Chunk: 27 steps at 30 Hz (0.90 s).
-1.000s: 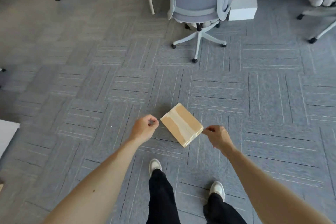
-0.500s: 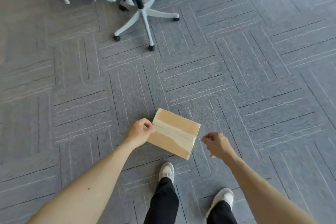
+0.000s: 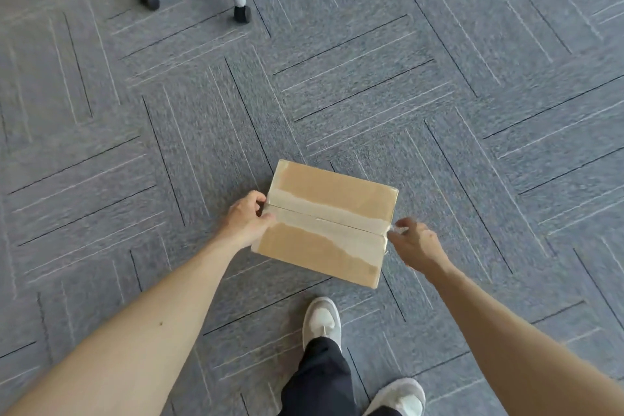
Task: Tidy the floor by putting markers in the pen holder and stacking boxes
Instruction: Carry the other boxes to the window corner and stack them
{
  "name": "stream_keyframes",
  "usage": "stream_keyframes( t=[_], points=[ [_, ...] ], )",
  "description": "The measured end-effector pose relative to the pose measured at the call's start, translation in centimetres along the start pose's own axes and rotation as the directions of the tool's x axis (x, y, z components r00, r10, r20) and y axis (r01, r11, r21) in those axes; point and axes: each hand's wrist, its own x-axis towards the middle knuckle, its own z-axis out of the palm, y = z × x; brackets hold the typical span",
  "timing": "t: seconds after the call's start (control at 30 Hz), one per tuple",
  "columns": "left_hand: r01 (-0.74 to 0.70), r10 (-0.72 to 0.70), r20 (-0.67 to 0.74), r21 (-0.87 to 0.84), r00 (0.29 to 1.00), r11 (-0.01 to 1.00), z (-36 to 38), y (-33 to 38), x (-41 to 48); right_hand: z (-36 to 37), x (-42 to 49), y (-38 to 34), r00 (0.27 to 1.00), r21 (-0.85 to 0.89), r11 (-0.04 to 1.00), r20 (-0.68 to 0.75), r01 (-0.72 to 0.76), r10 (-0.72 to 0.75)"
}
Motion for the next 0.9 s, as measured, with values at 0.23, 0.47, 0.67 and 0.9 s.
stream_keyframes(
  t=[0.23,0.47,0.67,0.9],
  points=[
    [0.046,-0.045,0.02,-0.027,0.999,0.999,4.6,-1.9,5.3,5.2,6.0,3.9,0.988,0.114,0.984,0.086,-0.139,0.129],
    [0.092,-0.092,0.05,-0.005,0.995,0.996,6.6,-2.6,7.9,9.3,11.0,7.2,0.976,0.339,0.92,0.152,-0.199,0.156],
    [0.082,-0.081,0.013,-0.016,0.997,0.997,5.4,-2.2,6.6,8.2,9.2,6.1,0.98,0.392,0.901,0.129,-0.189,0.149],
    [-0.005,0.002,-0.055,-0.047,0.999,0.999,-2.6,3.4,0.7,0.7,3.0,1.8,0.995,0.463,0.881,0.043,-0.099,0.089]
  ],
)
